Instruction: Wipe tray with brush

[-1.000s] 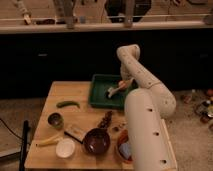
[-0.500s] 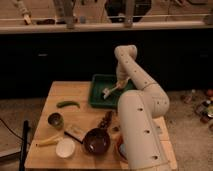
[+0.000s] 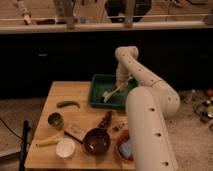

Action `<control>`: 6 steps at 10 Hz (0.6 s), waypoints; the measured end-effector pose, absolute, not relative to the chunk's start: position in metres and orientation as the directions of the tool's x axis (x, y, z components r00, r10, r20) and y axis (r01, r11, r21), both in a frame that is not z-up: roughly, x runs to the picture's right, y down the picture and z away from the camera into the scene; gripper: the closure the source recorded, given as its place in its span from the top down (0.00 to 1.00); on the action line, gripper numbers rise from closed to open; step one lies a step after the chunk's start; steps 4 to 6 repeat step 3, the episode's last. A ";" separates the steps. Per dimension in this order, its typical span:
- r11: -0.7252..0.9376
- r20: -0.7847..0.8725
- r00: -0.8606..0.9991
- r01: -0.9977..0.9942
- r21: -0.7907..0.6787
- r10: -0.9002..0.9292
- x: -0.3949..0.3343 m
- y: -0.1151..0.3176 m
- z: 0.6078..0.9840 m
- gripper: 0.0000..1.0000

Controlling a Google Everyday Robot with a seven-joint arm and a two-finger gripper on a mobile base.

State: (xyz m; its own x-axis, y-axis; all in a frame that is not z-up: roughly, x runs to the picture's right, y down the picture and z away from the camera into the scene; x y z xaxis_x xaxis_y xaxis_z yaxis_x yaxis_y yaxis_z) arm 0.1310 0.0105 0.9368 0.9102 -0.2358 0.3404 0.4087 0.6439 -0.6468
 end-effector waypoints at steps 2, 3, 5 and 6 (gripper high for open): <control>0.651 0.292 0.930 0.365 -0.665 -0.223 0.154 0.012 0.927 0.00; 0.655 0.273 0.937 0.349 -0.670 -0.221 0.160 0.012 0.926 0.00; 0.655 0.273 0.937 0.349 -0.670 -0.221 0.160 0.012 0.926 0.00; 0.655 0.273 0.937 0.349 -0.670 -0.221 0.160 0.012 0.926 0.00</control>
